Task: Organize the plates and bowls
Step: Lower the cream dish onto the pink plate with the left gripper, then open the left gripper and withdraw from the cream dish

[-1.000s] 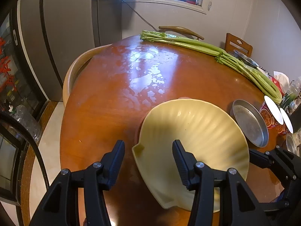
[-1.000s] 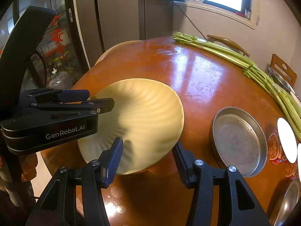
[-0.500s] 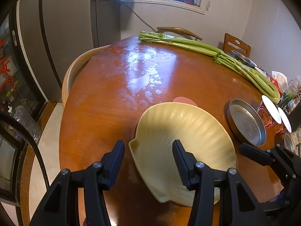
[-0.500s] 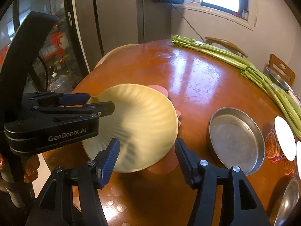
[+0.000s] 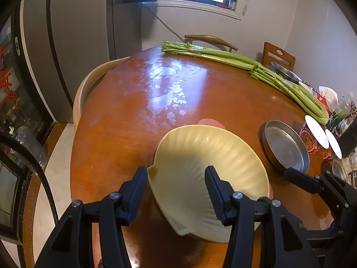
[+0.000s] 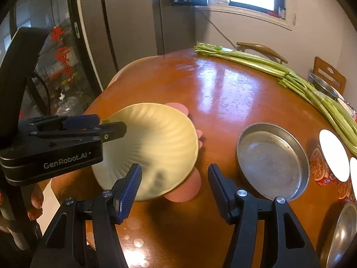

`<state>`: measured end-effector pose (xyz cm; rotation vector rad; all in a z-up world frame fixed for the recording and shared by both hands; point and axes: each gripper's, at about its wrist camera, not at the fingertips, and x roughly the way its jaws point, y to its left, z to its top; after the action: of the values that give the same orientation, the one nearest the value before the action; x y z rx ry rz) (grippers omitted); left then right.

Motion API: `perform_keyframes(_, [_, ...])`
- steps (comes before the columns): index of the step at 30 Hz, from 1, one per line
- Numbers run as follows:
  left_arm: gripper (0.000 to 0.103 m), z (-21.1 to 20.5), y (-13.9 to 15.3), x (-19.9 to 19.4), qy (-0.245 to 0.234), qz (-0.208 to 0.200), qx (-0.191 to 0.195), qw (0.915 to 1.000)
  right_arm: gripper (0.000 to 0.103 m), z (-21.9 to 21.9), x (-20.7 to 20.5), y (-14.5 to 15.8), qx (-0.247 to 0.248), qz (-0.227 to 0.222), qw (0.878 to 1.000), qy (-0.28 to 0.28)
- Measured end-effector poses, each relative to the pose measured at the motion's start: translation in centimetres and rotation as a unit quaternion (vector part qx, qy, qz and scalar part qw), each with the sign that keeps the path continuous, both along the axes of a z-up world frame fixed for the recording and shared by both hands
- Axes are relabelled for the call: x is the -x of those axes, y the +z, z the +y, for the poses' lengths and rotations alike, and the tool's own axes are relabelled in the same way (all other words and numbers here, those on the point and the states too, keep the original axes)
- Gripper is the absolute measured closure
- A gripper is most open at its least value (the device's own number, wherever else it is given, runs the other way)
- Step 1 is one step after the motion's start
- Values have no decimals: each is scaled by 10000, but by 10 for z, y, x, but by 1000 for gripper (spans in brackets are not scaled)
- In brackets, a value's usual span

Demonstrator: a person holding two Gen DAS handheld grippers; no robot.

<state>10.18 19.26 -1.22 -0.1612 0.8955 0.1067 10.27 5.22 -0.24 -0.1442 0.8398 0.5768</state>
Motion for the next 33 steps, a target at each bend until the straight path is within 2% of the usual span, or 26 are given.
perform_keyframes(10, [45, -18, 13, 1, -77, -87, -116, 9999, 39, -22, 1, 6, -133, -23, 9997, -190])
perform_keyframes(14, [41, -31, 19, 0, -220, -131, -171, 9995, 39, -36, 1, 10, -186, -41, 9993, -337])
perform_keyframes(33, [41, -110, 36, -28, -898, -180, -340, 9952, 39, -119, -3, 23, -437, -35, 9933, -1066])
